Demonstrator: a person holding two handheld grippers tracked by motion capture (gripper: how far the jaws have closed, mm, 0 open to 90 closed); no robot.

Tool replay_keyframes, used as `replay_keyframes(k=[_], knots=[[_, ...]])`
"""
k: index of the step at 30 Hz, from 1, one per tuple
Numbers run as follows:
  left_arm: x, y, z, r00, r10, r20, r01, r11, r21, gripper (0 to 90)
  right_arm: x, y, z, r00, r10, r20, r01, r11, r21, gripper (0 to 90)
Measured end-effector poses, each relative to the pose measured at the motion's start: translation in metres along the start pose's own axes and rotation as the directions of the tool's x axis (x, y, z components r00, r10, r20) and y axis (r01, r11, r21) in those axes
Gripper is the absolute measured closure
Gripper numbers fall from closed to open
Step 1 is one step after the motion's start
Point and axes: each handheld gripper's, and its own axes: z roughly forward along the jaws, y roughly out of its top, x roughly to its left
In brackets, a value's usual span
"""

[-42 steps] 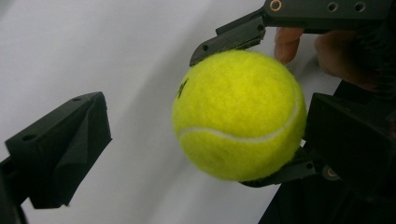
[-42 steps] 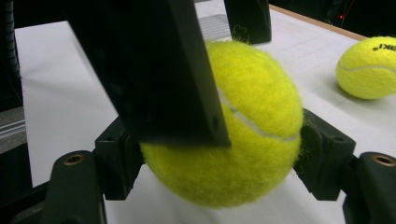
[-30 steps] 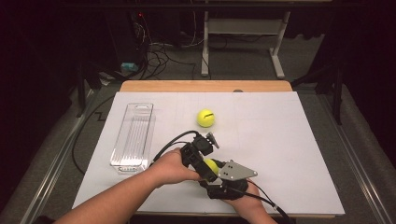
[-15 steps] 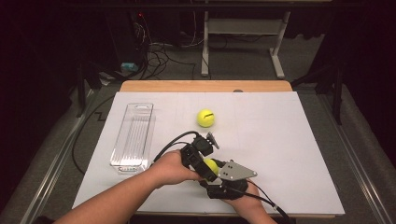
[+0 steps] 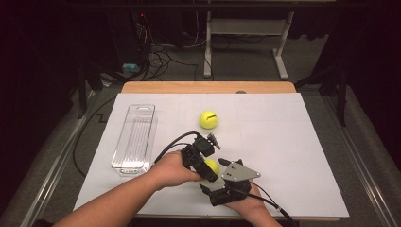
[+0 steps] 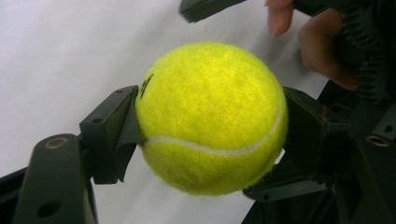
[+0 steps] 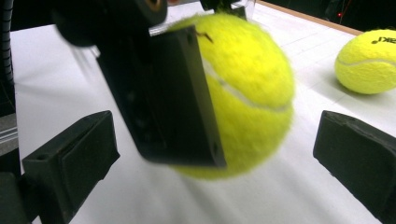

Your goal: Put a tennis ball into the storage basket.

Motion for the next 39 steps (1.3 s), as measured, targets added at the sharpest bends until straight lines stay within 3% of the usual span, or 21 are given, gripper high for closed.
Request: replay_keyframes(k=[7,13,19,25,32,39], knots=[[0.005,-0.004,-0.003,0.9993,-0.02,-0.032,0.02,0.9998,-0.002,26.5,-0.008,-0.004,-0.012,0.9997,-0.002,0.024,0.003,0.9999,-0.015,0.0],[0.013,-0.01,-0.009,0.9978,-0.045,-0.048,0.045,0.999,-0.002,26.5,-0.023,-0.011,-0.027,0.9971,0.012,0.076,-0.011,0.9998,-0.016,0.0],[0.02,-0.018,-0.014,0.9951,-0.072,-0.069,0.071,0.9974,-0.006,26.5,-0.042,-0.019,-0.045,0.989,0.036,0.144,-0.033,0.9992,-0.023,0.0],[0.029,-0.026,-0.021,0.9908,-0.099,-0.093,0.099,0.9951,0.0,26.5,-0.062,-0.031,-0.064,0.9741,0.07,0.215,-0.064,0.9974,-0.033,0.0],[0.039,-0.035,-0.034,0.9846,-0.122,-0.126,0.123,0.9924,0.001,26.5,-0.084,-0.046,-0.092,0.9478,0.119,0.296,-0.112,0.9928,-0.043,0.0],[0.055,-0.045,-0.055,0.9744,-0.163,-0.155,0.165,0.9863,-0.002,26.5,-0.098,-0.059,-0.114,0.9301,0.139,0.34,-0.133,0.9903,-0.041,0.0]])
